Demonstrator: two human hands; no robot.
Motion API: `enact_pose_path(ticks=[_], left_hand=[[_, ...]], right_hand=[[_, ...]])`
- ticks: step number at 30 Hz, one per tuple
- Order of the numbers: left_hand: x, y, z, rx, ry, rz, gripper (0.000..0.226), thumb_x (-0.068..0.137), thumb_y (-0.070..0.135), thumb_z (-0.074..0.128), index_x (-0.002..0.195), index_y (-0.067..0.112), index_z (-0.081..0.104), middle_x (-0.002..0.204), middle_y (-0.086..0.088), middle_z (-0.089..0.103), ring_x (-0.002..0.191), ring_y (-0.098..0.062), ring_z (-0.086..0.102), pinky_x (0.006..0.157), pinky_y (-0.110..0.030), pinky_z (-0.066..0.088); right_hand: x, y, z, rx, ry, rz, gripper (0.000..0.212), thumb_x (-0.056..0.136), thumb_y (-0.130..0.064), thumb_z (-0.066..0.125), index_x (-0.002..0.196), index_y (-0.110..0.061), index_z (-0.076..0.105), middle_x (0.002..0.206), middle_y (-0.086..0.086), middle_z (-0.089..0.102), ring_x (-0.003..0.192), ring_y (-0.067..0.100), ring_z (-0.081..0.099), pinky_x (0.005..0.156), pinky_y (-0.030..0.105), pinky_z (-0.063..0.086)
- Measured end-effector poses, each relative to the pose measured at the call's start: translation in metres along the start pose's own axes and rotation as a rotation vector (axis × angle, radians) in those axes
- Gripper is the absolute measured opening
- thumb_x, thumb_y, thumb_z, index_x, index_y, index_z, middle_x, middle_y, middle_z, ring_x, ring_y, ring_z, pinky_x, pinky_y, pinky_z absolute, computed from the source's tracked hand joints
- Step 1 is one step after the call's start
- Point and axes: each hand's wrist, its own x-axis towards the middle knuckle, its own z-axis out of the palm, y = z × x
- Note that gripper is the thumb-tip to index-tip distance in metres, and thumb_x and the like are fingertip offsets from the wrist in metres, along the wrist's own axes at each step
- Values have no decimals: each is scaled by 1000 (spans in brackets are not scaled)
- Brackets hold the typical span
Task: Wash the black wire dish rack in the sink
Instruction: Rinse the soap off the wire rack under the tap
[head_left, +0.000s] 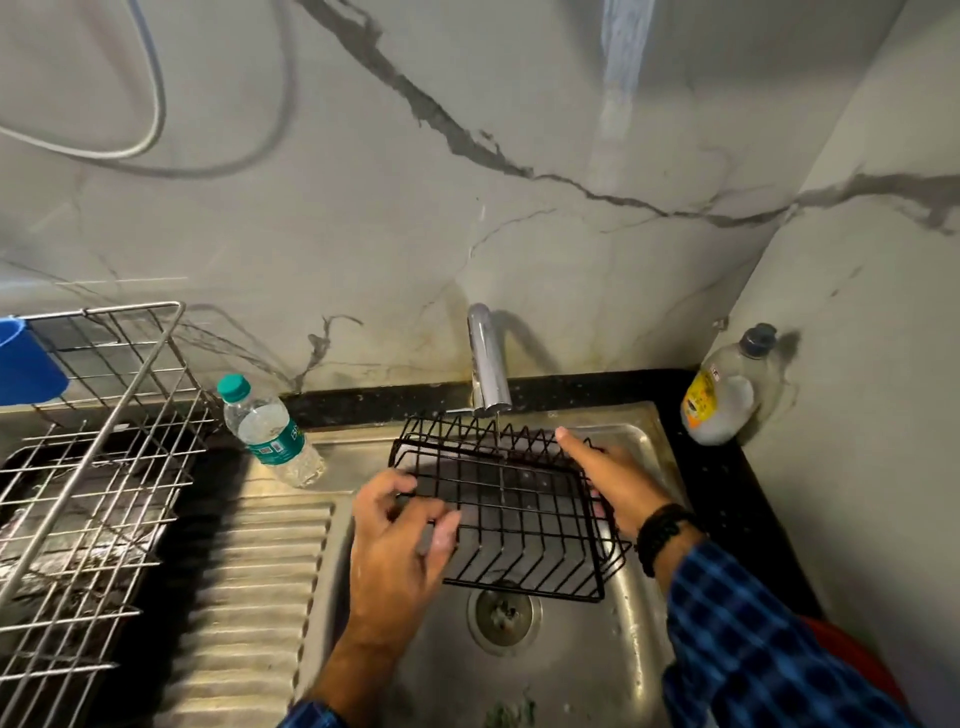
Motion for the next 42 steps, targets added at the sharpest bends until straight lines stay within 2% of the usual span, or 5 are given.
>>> enact_pose_path(ticks=[6,11,22,30,42], left_hand=[[3,-5,0,-767,9,-1089,30,105,50,35,128,43,53,145,-1,55,129,-17,53,108,-41,42],[25,-10,-10,-675,-252,-1363,55,102,61,34,132,23,59,136,-1,60,128,-25,52,112,-49,36],[13,2,-20,-1013,57,-944,43,105,31,41,96,15,80,103,-15,77,100,-26,73,82,-34,59],[7,-3,-39,-501,-89,-543,43,107,42,37,104,16,71,94,19,72,98,4,65,92,-32,54],[15,27,-46,-599,12,-927,51,101,58,43,89,22,78,101,0,78,103,-18,71,100,-47,51]], right_hand=[[-6,-10,-1,-72,214,-406,30,95,-54,56,95,-26,67,93,-7,69,91,12,65,67,25,46],[-17,-8,-2,-105,42,-639,20,101,-31,54,84,-28,63,71,-10,59,66,8,55,60,21,44],[-29,11,6,341,417,-357,38,88,-52,58,99,-16,63,82,7,72,70,24,71,61,39,59],[-41,13,-1,310,126,-263,33,93,-52,61,103,-20,67,104,3,69,97,26,66,91,50,55],[-58,4,-3,465,424,-380,57,79,-66,56,79,-9,57,76,11,58,72,29,56,70,42,49]])
